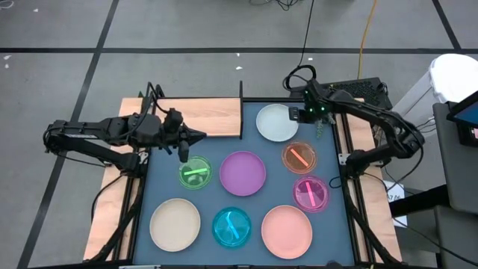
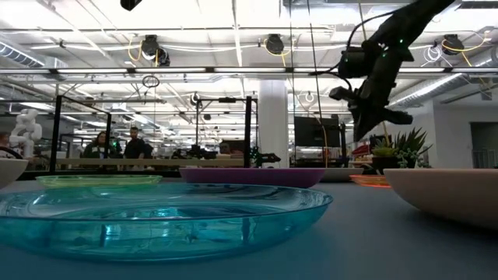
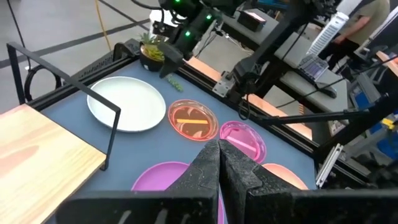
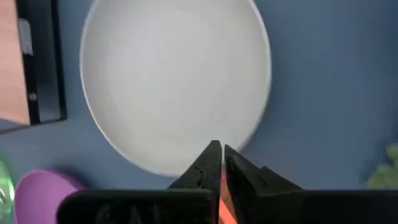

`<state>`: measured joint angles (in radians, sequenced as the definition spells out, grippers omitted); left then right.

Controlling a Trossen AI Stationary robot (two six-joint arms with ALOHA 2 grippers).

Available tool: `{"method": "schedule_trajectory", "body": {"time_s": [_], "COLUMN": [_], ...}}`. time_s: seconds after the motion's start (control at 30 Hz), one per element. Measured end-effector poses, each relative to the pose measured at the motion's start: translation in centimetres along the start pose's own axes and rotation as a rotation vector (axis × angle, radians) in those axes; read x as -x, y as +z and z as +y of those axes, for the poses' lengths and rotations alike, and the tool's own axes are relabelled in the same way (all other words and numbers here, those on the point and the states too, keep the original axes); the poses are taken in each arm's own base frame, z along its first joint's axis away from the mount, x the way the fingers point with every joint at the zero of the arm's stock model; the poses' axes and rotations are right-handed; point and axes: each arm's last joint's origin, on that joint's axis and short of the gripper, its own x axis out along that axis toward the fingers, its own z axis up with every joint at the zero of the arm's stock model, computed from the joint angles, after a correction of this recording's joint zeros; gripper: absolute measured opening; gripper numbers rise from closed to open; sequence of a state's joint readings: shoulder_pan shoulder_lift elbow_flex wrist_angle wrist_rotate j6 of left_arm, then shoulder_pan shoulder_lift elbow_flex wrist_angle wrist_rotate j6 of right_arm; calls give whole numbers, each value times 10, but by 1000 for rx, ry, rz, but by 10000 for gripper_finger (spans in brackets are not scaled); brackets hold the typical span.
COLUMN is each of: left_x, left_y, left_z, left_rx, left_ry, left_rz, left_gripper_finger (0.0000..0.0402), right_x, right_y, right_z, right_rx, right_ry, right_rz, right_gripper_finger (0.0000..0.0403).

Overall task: Place and stack plates onto a shelf
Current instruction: Put the gray plate on the shelf

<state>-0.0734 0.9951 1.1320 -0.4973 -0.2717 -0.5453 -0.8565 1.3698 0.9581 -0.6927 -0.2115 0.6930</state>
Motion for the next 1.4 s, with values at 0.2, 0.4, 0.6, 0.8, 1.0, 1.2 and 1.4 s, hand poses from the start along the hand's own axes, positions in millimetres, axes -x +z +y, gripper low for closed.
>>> {"method": "schedule_trajectory", "body": {"time_s": [0.2,0.4,0.6,0.8,1.0,1.2,1.4], "left_x": [0,0,0,0,0,0,0], "left_y": [0,0,0,0,0,0,0], "left_z": [0,0,0,0,0,0,0], "left_rx": [1,-13,-40,-53,-53,-52,-43], "left_ry": [0,9,9,9,9,9,9], "left_rz": [0,-5,-5,-4,-5,-4,-5], "left_gripper_finger": [3,3,3,3,4,4,4], "right_x": [-14,-22,-22,-36,-49,-60,-66], "right_y": [8,10,13,5,-7,-12,-16], "right_z": [-2,-5,-5,-15,-28,-35,-40], "right_rx": [-16,-5,6,-53,-74,-109,-124], "right_ry": [-18,-77,-104,-96,-105,-51,-33], "right_rz": [6,-1,-58,-62,-44,-67,-87], "right_gripper_finger": [72,147,188,180,167,164,153]}}
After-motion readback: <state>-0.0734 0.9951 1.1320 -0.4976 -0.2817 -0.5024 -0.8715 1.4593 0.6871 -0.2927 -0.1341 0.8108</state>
